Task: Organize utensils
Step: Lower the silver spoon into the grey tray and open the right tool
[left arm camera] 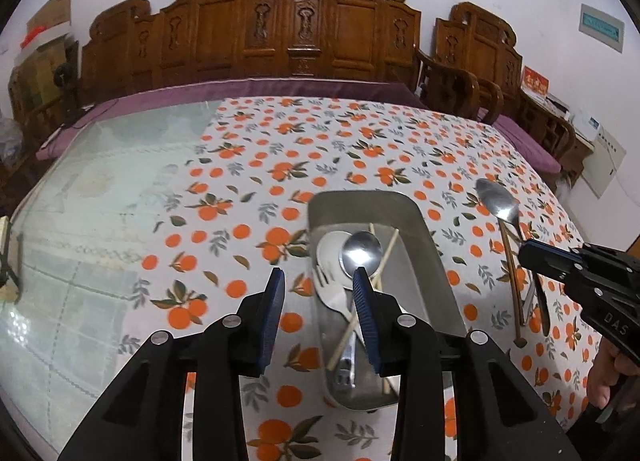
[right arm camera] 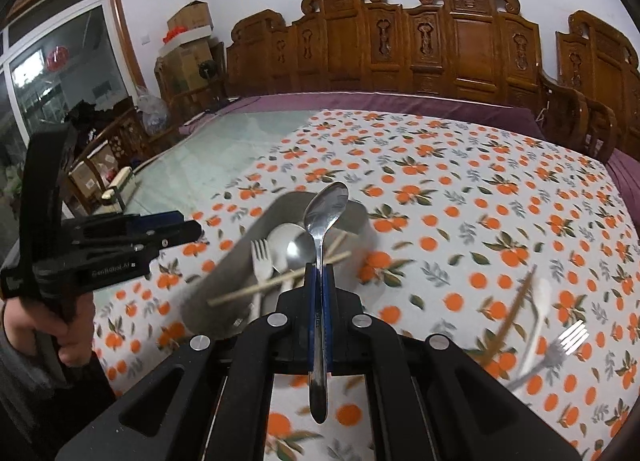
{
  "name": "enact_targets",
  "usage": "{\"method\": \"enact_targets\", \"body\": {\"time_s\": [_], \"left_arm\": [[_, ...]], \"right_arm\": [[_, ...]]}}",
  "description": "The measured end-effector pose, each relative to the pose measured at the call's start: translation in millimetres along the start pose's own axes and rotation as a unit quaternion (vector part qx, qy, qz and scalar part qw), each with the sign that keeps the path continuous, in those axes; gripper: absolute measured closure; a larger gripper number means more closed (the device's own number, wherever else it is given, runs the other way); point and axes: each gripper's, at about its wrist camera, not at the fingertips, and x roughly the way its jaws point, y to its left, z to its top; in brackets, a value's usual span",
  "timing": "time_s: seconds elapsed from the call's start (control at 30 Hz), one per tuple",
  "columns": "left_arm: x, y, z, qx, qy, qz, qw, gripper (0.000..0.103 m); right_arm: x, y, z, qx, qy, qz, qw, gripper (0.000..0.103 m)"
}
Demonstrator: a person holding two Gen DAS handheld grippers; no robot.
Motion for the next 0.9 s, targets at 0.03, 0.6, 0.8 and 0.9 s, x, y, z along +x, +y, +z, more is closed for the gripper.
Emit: {"method": "enact_targets", "body": {"time_s": [0.03,0.6,0.8,0.9], "left_arm": [[-1.4,0.8,0.3,0.001,-0.002,0.003,1.0000,0.070],[-13.5,33.1,6.9,-0.024,-0.021,0.020,0.9993,0.040],[-15.2,41.8,8.5,-0.032,-0.032,0.032,0.9985,0.015],[-15.5,45.0,9.4,-0.036,-0.032,0.033,0.9983,0.015]], "right_arm": [[2.8,2.8,2.1,0.001,0.000,0.002,1.000,0.099],[80.0,41.8,12.8,0.011,0.037,0.014,0.999,0.099],[101.2,51.1,4.5,0.011,0.057,0.018,0.998,0.099],[107.4,52.6,2.6,0.008,0.062,0.013,0.998,0.099]]}}
